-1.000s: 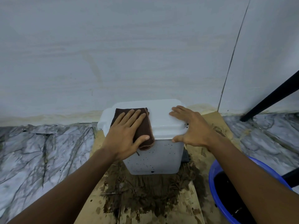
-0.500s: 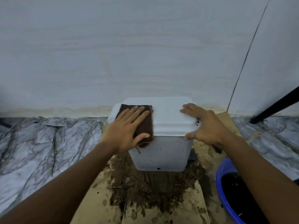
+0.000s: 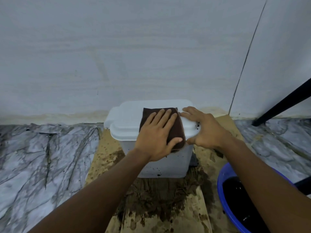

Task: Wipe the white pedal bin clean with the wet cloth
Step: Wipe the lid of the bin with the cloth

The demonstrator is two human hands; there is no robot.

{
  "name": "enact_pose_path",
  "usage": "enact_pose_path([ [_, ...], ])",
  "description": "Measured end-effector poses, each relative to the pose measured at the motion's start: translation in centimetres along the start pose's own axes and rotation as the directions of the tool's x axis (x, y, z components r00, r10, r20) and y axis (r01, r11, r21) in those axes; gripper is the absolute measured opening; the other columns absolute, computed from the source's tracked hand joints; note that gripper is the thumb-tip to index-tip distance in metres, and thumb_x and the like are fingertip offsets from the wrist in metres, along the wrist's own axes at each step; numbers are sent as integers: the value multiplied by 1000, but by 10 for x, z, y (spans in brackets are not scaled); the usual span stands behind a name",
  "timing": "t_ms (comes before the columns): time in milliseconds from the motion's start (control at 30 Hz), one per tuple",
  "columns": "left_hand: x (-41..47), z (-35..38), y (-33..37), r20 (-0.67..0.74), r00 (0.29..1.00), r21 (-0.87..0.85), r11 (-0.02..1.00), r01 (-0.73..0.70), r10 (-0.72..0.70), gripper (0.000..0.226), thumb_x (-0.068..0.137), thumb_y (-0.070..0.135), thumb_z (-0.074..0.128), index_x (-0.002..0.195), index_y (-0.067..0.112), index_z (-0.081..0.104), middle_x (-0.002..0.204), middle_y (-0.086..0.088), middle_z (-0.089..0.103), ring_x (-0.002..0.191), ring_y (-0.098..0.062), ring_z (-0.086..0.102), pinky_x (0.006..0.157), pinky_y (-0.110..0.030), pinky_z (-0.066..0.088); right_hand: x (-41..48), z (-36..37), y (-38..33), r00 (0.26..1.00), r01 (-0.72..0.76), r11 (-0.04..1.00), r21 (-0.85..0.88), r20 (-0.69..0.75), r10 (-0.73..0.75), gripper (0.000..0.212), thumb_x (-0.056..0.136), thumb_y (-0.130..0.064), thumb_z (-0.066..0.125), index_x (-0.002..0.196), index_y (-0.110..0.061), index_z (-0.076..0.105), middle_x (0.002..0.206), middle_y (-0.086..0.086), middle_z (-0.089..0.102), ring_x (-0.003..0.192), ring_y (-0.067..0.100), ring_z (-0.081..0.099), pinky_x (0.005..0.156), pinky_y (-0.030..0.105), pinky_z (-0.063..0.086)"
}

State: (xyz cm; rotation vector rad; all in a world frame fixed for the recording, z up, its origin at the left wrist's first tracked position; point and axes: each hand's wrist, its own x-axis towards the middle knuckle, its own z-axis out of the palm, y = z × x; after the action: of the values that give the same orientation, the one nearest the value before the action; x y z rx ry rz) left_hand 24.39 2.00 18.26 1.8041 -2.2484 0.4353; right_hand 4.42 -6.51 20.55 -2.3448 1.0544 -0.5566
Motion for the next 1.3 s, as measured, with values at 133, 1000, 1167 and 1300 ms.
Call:
enact_pose_path([
  [133, -19, -8, -34, 3, 999, -21, 999, -34, 34, 77, 98, 68, 34, 159, 21, 22, 165, -4, 24, 152, -22, 19, 125, -39, 10, -1, 0, -12, 1000, 14, 994, -105, 22, -12, 105, 61, -33, 93, 150, -31, 39, 161, -15, 23, 150, 7, 15, 118, 28, 19],
  [1000, -27, -18, -118, -12, 999, -251, 967, 29, -33, 86, 70, 16, 57, 153, 17, 37, 159, -8, 36, 150, -26, 26, 125, -44, 11, 5, 19, -63, 998, 24, 833, -553, -40, -56, 88, 61, -60, 62, 139, -22, 47, 136, -6, 50, 128, 19, 39, 69, 29, 39],
  [1167, -41, -18, -119, -34, 999, -318, 948, 0, -11, 85, 72, 21, 65, 153, 16, 39, 159, -7, 36, 151, -24, 24, 125, -48, 11, 0, 22, -67, 991, 97, 826, -556, -20, -130, 95, 56, -81, 57, 132, -24, 57, 125, -11, 58, 121, 19, 46, 75, 31, 41],
  [1300, -50, -25, -107, 49, 998, -312, 950, -20, 37, 94, 78, 50, 73, 157, 23, 28, 164, 2, 24, 154, -16, 11, 126, -40, 3, -6, 14, -65, 997, 74, 957, -281, 6, -75, 85, 63, -84, 63, 130, -31, 59, 138, -17, 53, 138, 10, 35, 106, 39, 39],
])
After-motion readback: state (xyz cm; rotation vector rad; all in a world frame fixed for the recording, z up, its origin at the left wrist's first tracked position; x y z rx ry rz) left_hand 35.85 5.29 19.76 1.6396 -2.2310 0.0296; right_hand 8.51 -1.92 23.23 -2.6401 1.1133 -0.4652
